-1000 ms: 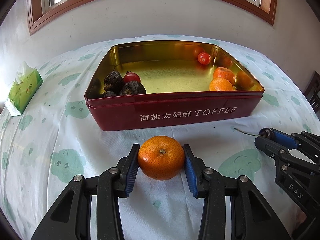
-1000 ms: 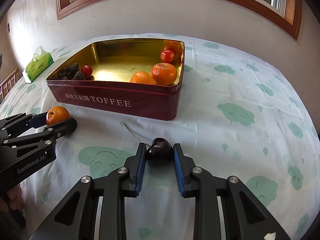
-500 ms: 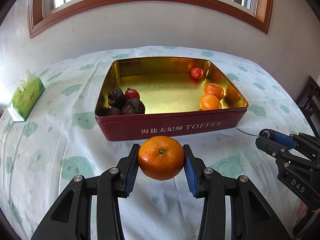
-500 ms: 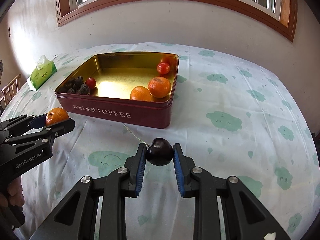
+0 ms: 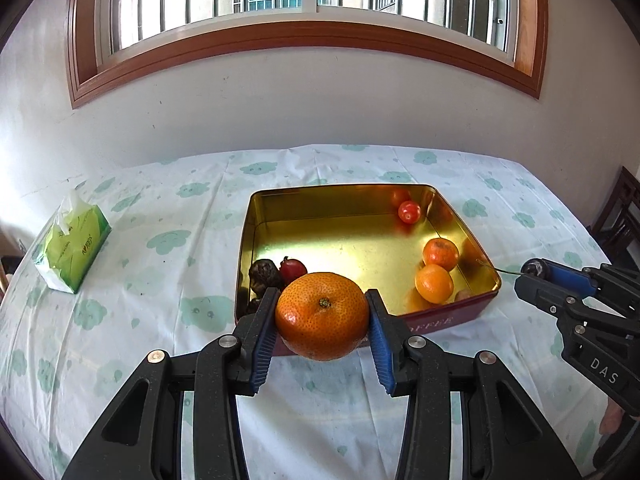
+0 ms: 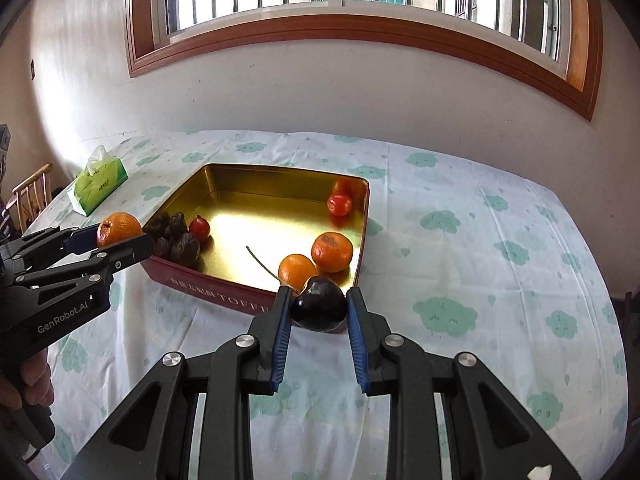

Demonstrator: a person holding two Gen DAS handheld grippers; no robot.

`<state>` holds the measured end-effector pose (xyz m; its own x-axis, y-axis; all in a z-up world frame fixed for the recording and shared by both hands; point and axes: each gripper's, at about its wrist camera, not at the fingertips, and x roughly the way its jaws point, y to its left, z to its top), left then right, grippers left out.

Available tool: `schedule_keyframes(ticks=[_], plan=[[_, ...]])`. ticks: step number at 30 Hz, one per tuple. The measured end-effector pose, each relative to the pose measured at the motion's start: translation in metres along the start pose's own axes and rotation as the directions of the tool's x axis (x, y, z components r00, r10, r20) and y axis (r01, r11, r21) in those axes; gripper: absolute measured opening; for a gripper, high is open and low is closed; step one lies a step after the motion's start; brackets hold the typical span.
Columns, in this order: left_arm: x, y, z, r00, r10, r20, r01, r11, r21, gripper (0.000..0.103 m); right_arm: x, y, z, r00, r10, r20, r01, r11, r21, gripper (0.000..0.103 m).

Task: Organize fruits
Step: 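Carry the mandarin in the left tool and cherry in the right tool over the tin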

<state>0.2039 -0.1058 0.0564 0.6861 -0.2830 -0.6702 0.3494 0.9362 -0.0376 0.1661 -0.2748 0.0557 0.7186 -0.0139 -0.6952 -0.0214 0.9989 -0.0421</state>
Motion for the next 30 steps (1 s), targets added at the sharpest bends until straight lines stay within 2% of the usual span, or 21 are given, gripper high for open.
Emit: schedule_keyframes(ticks=[7,14,27,30], plan=[[0.023,0.012,0.020,0.999,0.022,-0.026,-0.022,1.000,-0.021,0.043,0.026,0.002,0.023,0.999,0.034,-0.022,-0.033,0.999,0.015,0.025],[0.053,0.020,0.031,0.996,0.050,-0.069,-0.052,0.998,-0.025,0.043,0.049,0.006,0.038,0.999,0.034,-0.037,-0.035,0.999,-0.009,0.025],[0.088,0.030,0.019,0.987,0.082,-0.136,-0.085,0.996,-0.015,0.043,0.090,0.016,0.038,0.995,0.043,-0.087,-0.045,0.999,-0.021,0.025],[0.089,0.028,0.017,0.987,0.093,-0.128,-0.093,0.996,0.005,0.043,0.096,0.019,0.036,0.994,0.044,-0.096,-0.047,0.999,-0.026,0.025]])
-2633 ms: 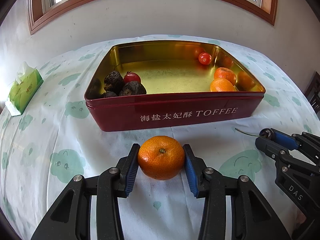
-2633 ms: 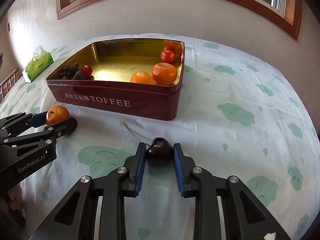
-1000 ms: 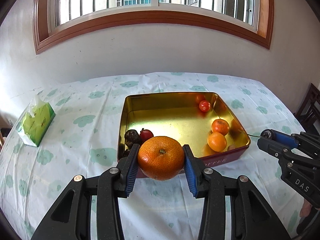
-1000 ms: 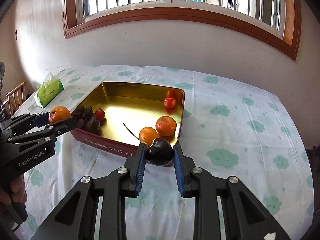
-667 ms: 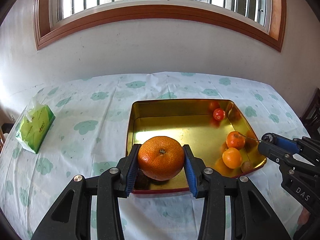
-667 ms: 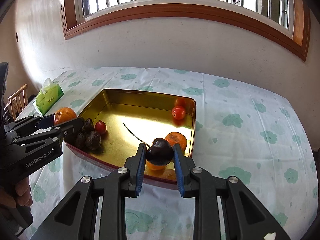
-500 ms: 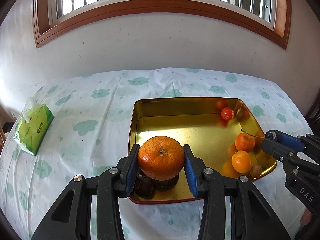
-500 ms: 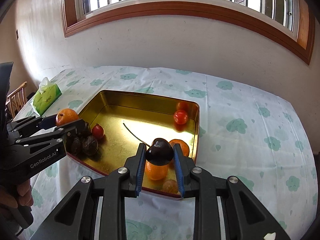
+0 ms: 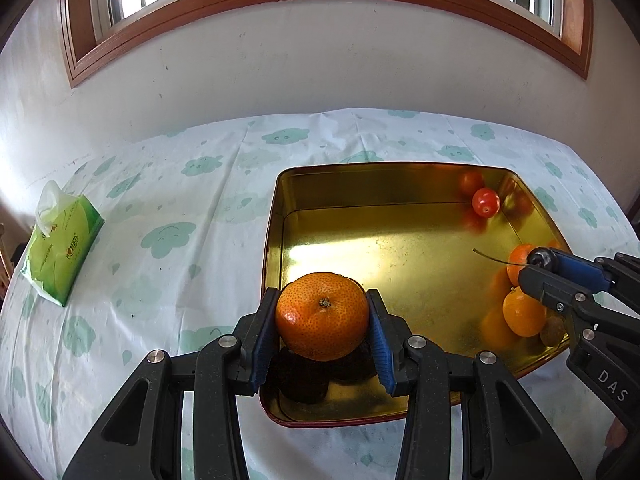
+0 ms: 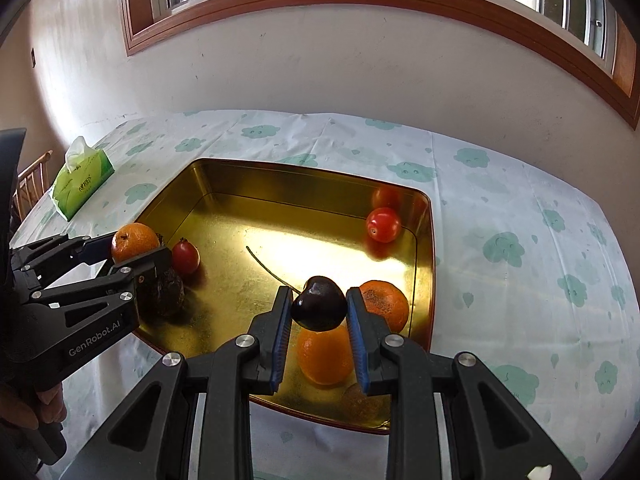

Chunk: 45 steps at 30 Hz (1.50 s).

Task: Organize fruits
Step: 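Carry the mandarin in the left tool and cherry in the right tool over the tin, then open the right tool to drop the cherry while the left tool releases the mandarin into the tin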

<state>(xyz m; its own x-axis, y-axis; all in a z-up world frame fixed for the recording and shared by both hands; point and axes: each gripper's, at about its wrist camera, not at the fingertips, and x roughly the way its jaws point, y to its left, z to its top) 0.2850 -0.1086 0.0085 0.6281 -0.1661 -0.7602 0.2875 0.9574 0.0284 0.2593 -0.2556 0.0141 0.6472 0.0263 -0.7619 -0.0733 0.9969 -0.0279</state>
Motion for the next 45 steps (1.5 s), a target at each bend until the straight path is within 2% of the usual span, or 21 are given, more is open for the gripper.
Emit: schedule_keyframes(ticks=[9,31,36,41,43,45], plan=[[0.000,-0.006,-0.003,0.999,0.030,0.011,-0.030,0.999,0.036,0.044,0.008,-0.001,-0.005,1.000,-0.011,-0.030,0.011,1.000,0.010,0.025],[-0.007,-0.010,-0.012,1.000,0.001,0.001,-0.001,1.000,0.029,0.045,-0.002,-0.012,-0.024,0.999,-0.022,-0.044,0.024,0.998,0.061,0.028],[-0.005,-0.013,-0.013,1.000,-0.025,-0.015,0.025,0.999,0.026,0.051,-0.006,-0.012,-0.024,0.999,-0.020,-0.029,0.022,0.998,0.063,0.033],[-0.010,-0.017,-0.012,0.999,-0.031,0.009,0.031,0.999,0.036,0.068,-0.010,-0.013,-0.023,0.999,-0.027,-0.017,0.028,0.998,0.063,0.040],[-0.014,-0.018,-0.012,0.999,-0.038,0.012,0.038,0.999,0.036,0.068,-0.013,-0.014,-0.024,0.999,-0.030,-0.014,0.031,0.997,0.068,0.046],[-0.018,-0.019,-0.011,0.999,-0.042,0.015,0.041,0.999,0.034,0.069,-0.017,-0.014,-0.024,0.999,-0.037,-0.006,0.037,0.997,0.071,0.048]])
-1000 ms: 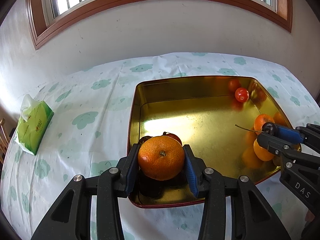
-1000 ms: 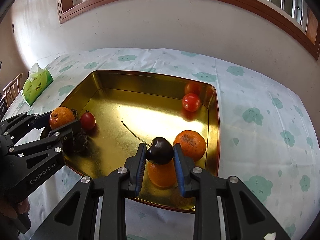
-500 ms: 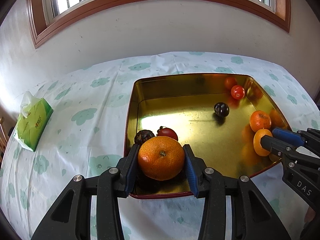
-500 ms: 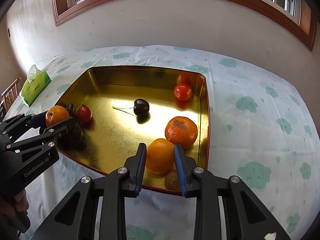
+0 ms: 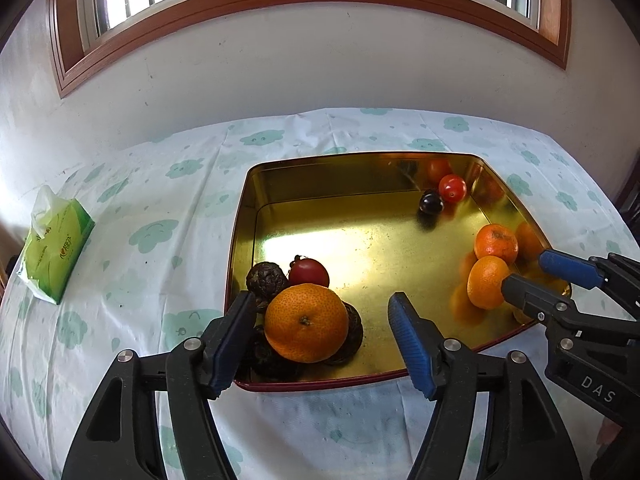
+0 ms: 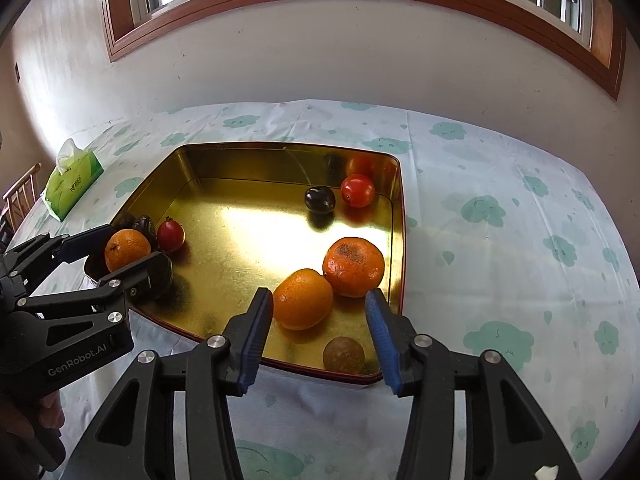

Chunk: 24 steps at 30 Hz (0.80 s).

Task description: Organize fruits

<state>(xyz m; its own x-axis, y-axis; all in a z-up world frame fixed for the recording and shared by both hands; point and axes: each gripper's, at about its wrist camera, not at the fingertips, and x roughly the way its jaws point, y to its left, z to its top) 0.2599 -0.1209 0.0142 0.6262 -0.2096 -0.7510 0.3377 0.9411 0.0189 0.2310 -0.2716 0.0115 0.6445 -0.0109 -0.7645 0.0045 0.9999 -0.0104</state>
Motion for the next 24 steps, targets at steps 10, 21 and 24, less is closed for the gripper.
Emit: schedule_keyframes(ticks=[10,21,24], plan=[[-0.040,0.005,-0.011,0.998,0.039,0.043,-0.037,0.999,-0.036,0.072,-0.033,0.007,-0.010,0.998,-0.045,0.050,0.046,0.999,-0.006,0.073],[-0.079,0.016,-0.046,0.994,0.101,0.045,-0.097,0.992,-0.082,0.072,-0.069,0.019,-0.038,0.995,-0.082,0.055,0.083,0.996,-0.018,0.096],[-0.083,0.018,-0.057,0.994,0.108,0.036,-0.104,0.990,-0.090,0.072,-0.072,0.023,-0.048,0.995,-0.091,0.043,0.092,0.996,-0.021,0.098]])
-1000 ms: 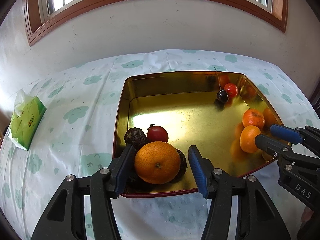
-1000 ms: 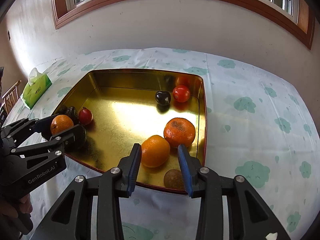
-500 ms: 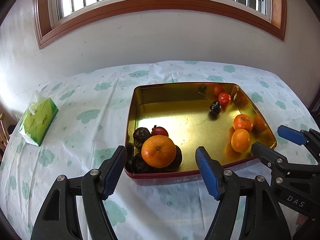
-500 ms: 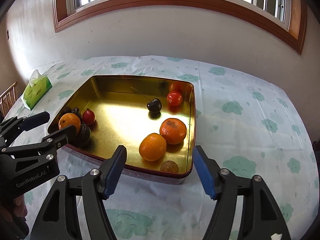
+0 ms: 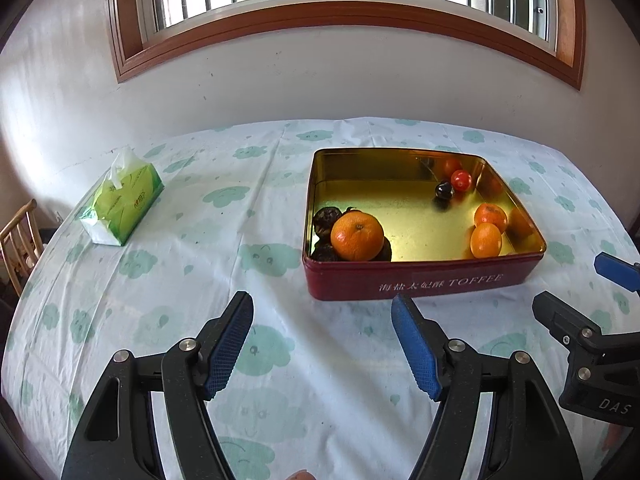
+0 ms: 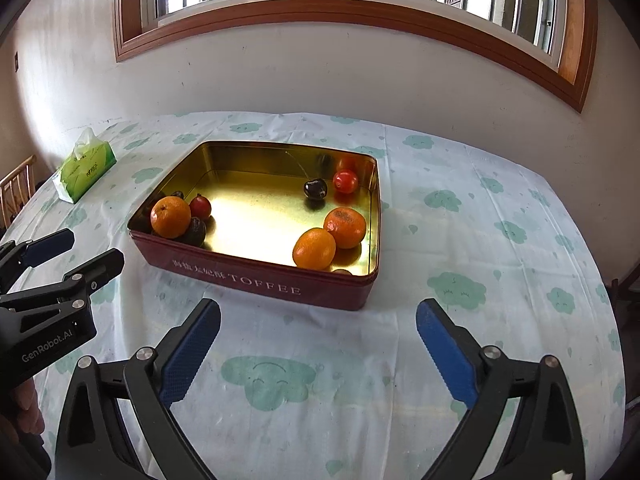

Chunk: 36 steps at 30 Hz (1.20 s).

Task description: Organize fruits

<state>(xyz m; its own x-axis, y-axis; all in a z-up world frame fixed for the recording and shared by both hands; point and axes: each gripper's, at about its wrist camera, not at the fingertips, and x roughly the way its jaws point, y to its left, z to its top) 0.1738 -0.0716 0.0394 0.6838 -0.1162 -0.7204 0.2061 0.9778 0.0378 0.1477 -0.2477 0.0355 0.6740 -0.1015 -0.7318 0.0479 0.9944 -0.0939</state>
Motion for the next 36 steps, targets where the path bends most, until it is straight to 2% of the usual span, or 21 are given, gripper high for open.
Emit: schedule_keyframes(ticks=[4,12,36], plan=[[-0.002,0.004,-0.011,1.000,0.013,-0.020,-0.013,1.000,-0.022,0.072,-0.004,0.003,-0.010,1.000,-0.013,-0.017,0.013,1.000,0.002,0.101],[-0.004,0.005,-0.024,0.998,0.038,-0.044,-0.040,0.998,-0.042,0.072,-0.008,0.005,-0.022,0.998,-0.031,-0.048,0.032,0.999,0.022,0.102],[-0.008,0.005,-0.027,0.997,0.051,-0.051,-0.053,0.998,-0.041,0.072,-0.011,0.006,-0.031,0.998,-0.031,-0.059,0.032,0.999,0.024,0.102]])
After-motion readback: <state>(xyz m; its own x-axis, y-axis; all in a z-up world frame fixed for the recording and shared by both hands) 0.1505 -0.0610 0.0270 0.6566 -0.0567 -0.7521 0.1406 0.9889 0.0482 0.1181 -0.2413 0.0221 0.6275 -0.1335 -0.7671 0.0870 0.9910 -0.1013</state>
